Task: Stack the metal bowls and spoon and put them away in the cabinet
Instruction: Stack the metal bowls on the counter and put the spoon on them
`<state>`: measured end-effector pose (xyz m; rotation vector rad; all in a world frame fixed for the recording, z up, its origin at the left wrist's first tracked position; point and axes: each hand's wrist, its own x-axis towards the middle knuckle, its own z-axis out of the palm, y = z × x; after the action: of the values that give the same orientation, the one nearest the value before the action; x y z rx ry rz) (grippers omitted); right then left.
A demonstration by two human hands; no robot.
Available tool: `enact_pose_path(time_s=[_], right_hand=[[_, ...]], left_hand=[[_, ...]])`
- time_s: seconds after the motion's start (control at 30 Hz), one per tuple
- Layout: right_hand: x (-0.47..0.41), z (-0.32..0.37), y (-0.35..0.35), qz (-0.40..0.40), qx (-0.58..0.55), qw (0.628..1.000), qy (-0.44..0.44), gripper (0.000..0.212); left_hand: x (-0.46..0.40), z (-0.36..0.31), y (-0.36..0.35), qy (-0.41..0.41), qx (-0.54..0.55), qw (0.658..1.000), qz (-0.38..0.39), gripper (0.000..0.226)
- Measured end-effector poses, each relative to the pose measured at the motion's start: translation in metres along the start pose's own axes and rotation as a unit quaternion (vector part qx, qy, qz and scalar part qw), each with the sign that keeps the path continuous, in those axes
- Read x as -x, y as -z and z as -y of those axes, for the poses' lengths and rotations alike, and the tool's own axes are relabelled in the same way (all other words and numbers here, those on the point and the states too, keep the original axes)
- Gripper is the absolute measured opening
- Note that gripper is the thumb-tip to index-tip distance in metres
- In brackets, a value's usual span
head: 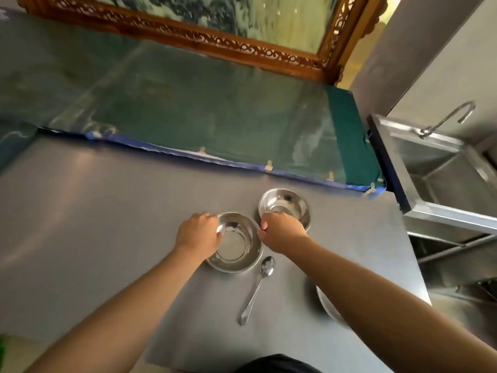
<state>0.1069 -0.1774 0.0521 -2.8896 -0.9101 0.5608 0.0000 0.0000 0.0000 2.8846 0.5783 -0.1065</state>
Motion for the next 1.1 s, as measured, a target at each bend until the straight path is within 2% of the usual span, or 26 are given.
enact_pose_path(time_s=[0.2,0.4,0.5,0.6,0.77,0.93,0.97,1.07,1.1], right_hand=[[0.003,0.0,-0.04,0.036,-0.044,0.997,-0.047,0.022],[-0.007,-0.008,-0.067,0.026,-0.104,0.991,-0.074,0.034],[-0.013,-0.013,-0.077,0.029,-0.16,0.982,-0.095,0.035],[-0.018,-0.018,-0.085,0.049,-0.201,0.973,-0.101,0.047],[-0.025,-0.027,-0.095,0.058,-0.245,0.962,-0.11,0.061],[-0.031,-0.03,-0.1,0.06,-0.317,0.936,-0.143,0.055],[-0.032,-0.031,-0.1,0.064,-0.32,0.934,-0.145,0.051],[-0.033,-0.029,-0.097,0.059,-0.325,0.935,-0.128,0.041],[-0.032,-0.029,-0.094,0.055,-0.334,0.933,-0.122,0.041]], left_hand=[[0.008,0.015,-0.035,0.025,0.008,0.999,0.046,0.029],[0.011,0.015,-0.051,0.072,0.066,0.994,0.057,0.036],[0.011,0.01,-0.055,0.124,0.16,0.977,0.067,0.046],[0.01,0.006,-0.059,0.175,0.243,0.952,0.07,0.054],[0.01,0.006,-0.063,0.228,0.305,0.923,0.047,0.052],[0.012,0.01,-0.067,0.268,0.332,0.903,0.048,0.051],[0.012,0.012,-0.066,0.276,0.337,0.899,0.042,0.046],[0.016,0.021,-0.068,0.284,0.354,0.891,0.011,0.003],[0.016,0.023,-0.066,0.286,0.366,0.885,0.002,0.006]])
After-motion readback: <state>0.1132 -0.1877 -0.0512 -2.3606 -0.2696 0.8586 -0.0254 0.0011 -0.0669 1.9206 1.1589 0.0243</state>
